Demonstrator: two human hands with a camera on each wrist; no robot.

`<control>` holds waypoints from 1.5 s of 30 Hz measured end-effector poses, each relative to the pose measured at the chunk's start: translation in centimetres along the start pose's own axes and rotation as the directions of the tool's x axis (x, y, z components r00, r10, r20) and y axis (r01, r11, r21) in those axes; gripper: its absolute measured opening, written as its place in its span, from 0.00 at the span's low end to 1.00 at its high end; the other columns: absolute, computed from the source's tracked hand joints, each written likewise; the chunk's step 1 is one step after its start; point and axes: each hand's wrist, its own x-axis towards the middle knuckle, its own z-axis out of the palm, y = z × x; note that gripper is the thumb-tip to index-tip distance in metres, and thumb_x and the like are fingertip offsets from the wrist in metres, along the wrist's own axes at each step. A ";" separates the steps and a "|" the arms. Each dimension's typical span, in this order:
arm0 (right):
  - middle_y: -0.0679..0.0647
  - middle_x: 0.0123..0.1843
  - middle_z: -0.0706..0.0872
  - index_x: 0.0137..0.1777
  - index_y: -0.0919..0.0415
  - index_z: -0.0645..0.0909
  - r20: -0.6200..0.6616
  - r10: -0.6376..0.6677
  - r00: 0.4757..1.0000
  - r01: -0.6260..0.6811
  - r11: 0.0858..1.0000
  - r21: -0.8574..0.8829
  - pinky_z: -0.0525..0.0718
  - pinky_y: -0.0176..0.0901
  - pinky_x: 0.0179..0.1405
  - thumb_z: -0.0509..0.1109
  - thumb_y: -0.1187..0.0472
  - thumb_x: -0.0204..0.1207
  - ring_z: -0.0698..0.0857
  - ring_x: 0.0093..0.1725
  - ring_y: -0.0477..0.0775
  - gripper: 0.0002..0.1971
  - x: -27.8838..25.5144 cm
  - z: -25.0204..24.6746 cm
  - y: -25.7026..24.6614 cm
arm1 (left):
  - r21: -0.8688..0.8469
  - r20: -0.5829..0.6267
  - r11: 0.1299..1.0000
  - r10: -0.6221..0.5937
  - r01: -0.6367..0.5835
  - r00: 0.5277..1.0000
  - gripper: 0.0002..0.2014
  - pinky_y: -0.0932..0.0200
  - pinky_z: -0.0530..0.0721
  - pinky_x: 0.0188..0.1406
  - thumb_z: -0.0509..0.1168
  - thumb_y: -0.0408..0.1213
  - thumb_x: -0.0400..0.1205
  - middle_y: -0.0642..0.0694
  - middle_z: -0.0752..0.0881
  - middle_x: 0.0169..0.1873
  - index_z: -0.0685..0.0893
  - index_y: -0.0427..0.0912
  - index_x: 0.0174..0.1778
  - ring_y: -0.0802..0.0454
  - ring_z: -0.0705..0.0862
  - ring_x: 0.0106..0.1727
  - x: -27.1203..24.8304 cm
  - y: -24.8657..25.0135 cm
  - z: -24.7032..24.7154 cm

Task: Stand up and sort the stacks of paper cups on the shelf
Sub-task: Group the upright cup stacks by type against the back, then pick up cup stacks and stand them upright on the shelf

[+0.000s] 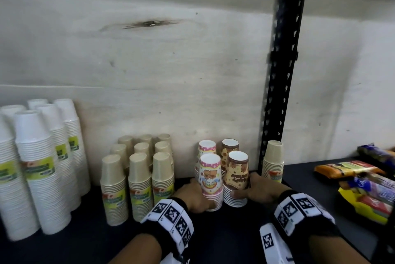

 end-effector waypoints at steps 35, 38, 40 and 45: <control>0.49 0.73 0.79 0.78 0.54 0.62 -0.027 0.036 0.999 -0.032 0.993 0.109 0.76 0.54 0.73 0.84 0.36 0.53 0.80 0.70 0.54 0.55 1.2 0.3 0.9 | -0.052 -0.011 0.990 -0.134 0.133 0.991 0.51 0.52 0.72 0.74 0.71 0.61 0.72 0.43 0.71 0.77 0.50 0.44 0.82 0.43 0.74 0.75 1.9 -1.2 1.0; 0.50 0.73 0.80 0.78 0.56 0.63 -0.047 0.059 0.997 -0.054 0.993 0.102 0.77 0.54 0.73 0.84 0.33 0.51 0.80 0.69 0.54 0.58 0.9 0.4 0.5 | -0.051 -0.014 0.990 -0.130 0.129 0.991 0.52 0.52 0.71 0.74 0.71 0.62 0.72 0.43 0.70 0.78 0.49 0.44 0.83 0.43 0.73 0.75 1.9 -1.2 1.0; 0.53 0.74 0.78 0.79 0.60 0.60 -0.056 0.074 0.996 -0.067 0.992 0.111 0.76 0.52 0.73 0.83 0.38 0.59 0.79 0.71 0.55 0.54 0.5 0.3 0.3 | -0.055 -0.004 0.990 -0.127 0.127 0.992 0.53 0.52 0.71 0.74 0.71 0.62 0.71 0.43 0.70 0.78 0.48 0.45 0.83 0.44 0.74 0.75 1.9 -1.3 0.9; 0.54 0.74 0.78 0.79 0.62 0.61 -0.075 0.064 0.995 -0.054 0.991 0.126 0.76 0.49 0.72 0.81 0.42 0.66 0.78 0.71 0.55 0.48 0.4 0.4 0.5 | -0.057 -0.017 0.991 -0.122 0.121 0.992 0.52 0.52 0.72 0.73 0.70 0.63 0.71 0.44 0.72 0.77 0.49 0.47 0.83 0.44 0.75 0.74 2.1 -1.6 1.0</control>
